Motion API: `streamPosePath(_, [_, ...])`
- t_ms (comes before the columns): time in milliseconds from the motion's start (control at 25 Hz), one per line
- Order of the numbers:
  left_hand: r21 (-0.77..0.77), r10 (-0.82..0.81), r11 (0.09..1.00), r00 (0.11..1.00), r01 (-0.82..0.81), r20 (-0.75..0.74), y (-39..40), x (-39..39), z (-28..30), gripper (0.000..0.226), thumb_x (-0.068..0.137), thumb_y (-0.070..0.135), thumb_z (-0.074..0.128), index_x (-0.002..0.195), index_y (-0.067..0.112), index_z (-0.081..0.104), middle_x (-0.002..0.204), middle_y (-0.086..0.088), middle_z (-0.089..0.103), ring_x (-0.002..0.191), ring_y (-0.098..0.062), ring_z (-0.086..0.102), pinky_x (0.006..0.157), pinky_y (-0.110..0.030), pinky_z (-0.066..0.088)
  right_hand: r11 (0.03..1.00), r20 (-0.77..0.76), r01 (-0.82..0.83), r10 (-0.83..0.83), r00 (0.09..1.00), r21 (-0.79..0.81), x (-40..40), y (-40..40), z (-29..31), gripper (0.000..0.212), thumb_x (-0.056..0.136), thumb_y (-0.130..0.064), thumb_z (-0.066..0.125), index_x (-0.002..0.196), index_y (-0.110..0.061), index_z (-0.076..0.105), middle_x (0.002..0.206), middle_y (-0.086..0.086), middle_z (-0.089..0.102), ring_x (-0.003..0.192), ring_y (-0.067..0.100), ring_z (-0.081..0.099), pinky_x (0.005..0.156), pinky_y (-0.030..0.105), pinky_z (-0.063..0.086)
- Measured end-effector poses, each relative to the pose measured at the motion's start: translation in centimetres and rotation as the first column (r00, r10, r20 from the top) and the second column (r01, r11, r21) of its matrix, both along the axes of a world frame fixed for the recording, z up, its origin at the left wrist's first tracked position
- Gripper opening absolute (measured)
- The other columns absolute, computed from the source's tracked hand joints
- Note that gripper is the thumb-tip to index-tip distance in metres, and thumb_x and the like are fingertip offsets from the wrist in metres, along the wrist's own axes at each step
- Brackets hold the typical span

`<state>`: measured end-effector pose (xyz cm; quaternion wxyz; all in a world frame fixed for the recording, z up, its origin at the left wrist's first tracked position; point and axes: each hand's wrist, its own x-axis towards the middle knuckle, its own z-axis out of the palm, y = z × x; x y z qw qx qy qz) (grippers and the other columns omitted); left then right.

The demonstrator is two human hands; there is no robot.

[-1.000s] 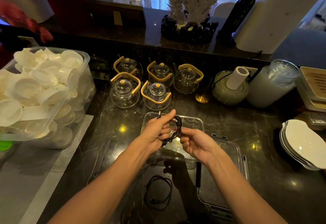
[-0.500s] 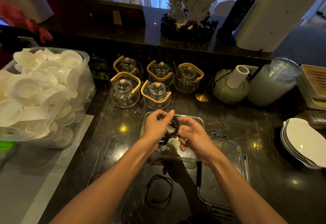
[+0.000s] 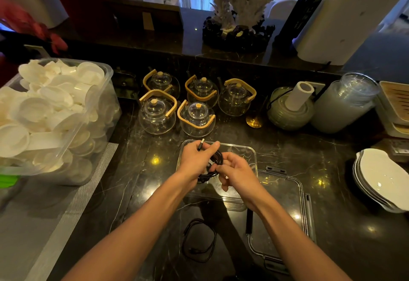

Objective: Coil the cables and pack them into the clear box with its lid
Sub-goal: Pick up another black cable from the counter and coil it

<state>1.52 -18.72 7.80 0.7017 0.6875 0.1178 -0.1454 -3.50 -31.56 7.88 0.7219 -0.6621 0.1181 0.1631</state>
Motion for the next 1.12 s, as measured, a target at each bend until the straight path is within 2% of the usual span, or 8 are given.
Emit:
streamPosePath(120, [0.037, -0.028, 0.999, 1.000, 0.028, 0.006, 0.5, 0.1, -0.5, 0.028, 0.087, 0.030, 0.079, 0.078, 0.012, 0.060, 0.071, -0.005, 0.064, 0.054, -0.007, 0.058, 0.049, -0.017, 0.046, 0.982, -0.092, -0.041, 0.059, 0.994, 0.184, 0.0, -0.8, -0.1, 0.018, 0.092, 0.002, 0.055, 0.104, 0.000, 0.069, 0.081, 0.006, 0.067, 0.054, 0.011, 0.046, 0.050, 0.025, 0.040])
streamPosePath(240, [-0.070, -0.072, 0.995, 0.991, 0.065, -0.111, 0.5, -0.1, -0.5, 0.029, 0.087, 0.033, 0.078, 0.078, 0.015, 0.057, 0.068, -0.004, 0.062, 0.047, -0.009, 0.050, 0.039, -0.019, 0.035, 0.928, -0.170, 0.043, 0.023, 0.985, 0.370, -0.1, -0.4, 0.0, 0.016, 0.091, 0.003, 0.054, 0.098, -0.002, 0.067, 0.085, 0.010, 0.066, 0.056, 0.011, 0.045, 0.050, 0.025, 0.039])
streamPosePath(360, [-0.072, -0.062, 0.996, 0.988, 0.053, -0.141, 0.0, -0.5, -0.4, 0.030, 0.092, 0.028, 0.073, 0.073, 0.014, 0.055, 0.053, 0.004, 0.056, 0.034, -0.002, 0.042, 0.033, -0.016, 0.030, 0.999, -0.049, 0.046, -0.046, 0.998, -0.002, -0.1, 1.1, -0.3, 0.010, 0.091, 0.001, 0.060, 0.097, -0.003, 0.065, 0.080, 0.010, 0.068, 0.060, 0.020, 0.058, 0.047, 0.030, 0.046])
streamPosePath(480, [-0.076, -0.071, 0.995, 0.987, 0.060, -0.144, -0.1, -0.5, -0.6, 0.032, 0.093, 0.031, 0.072, 0.072, 0.015, 0.054, 0.052, 0.003, 0.055, 0.035, -0.004, 0.037, 0.033, -0.017, 0.027, 0.915, 0.141, 0.153, -0.107, 0.984, -0.373, -0.3, 1.8, -1.0, 0.017, 0.090, -0.011, 0.066, 0.104, -0.016, 0.060, 0.088, 0.006, 0.071, 0.072, 0.022, 0.071, 0.056, 0.042, 0.060])
streamPosePath(680, [-0.106, -0.082, 0.992, 0.981, 0.064, -0.176, 0.3, -0.3, -1.2, 0.036, 0.092, 0.037, 0.072, 0.071, 0.019, 0.049, 0.057, 0.002, 0.040, 0.043, -0.008, 0.030, 0.036, -0.019, 0.025, 0.700, 0.502, 0.328, 0.050, 0.863, -0.634, -1.2, 1.3, -1.2, 0.017, 0.098, -0.026, 0.066, 0.115, -0.024, 0.066, 0.079, -0.014, 0.066, 0.067, 0.002, 0.063, 0.058, 0.017, 0.046])
streamPosePath(880, [-0.047, -0.186, 0.982, 0.972, 0.181, -0.146, 0.9, -0.1, -1.3, 0.039, 0.092, 0.043, 0.070, 0.071, 0.022, 0.045, 0.057, 0.003, 0.035, 0.046, -0.010, 0.029, 0.042, -0.022, 0.023, 0.845, 0.424, 0.377, -0.204, 0.882, -0.380, -0.6, 0.7, -0.2, 0.008, 0.092, -0.026, 0.075, 0.087, -0.022, 0.069, 0.077, -0.005, 0.068, 0.072, 0.010, 0.064, 0.065, 0.030, 0.054])
streamPosePath(1000, [-0.044, -0.254, 0.967, 0.959, 0.250, -0.127, 1.6, 0.0, -1.5, 0.038, 0.092, 0.046, 0.069, 0.072, 0.023, 0.047, 0.059, 0.002, 0.038, 0.050, -0.011, 0.032, 0.048, -0.024, 0.025, 0.893, 0.374, 0.341, -0.220, 0.901, -0.294, -0.2, -0.5, 1.4, 0.010, 0.093, -0.023, 0.074, 0.089, -0.016, 0.069, 0.076, 0.005, 0.070, 0.072, 0.023, 0.069, 0.063, 0.039, 0.061])
streamPosePath(1120, [-0.157, -0.385, 0.916, 0.919, 0.369, -0.085, 1.7, 0.3, -1.0, 0.031, 0.099, 0.044, 0.061, 0.088, 0.016, 0.052, 0.061, 0.002, 0.034, 0.051, -0.010, 0.027, 0.043, -0.021, 0.020, 0.939, 0.227, 0.277, -0.230, 0.946, -0.205, 0.0, -1.4, 1.8, 0.015, 0.096, -0.019, 0.069, 0.098, -0.004, 0.066, 0.087, 0.015, 0.072, 0.071, 0.016, 0.071, 0.056, 0.035, 0.062])
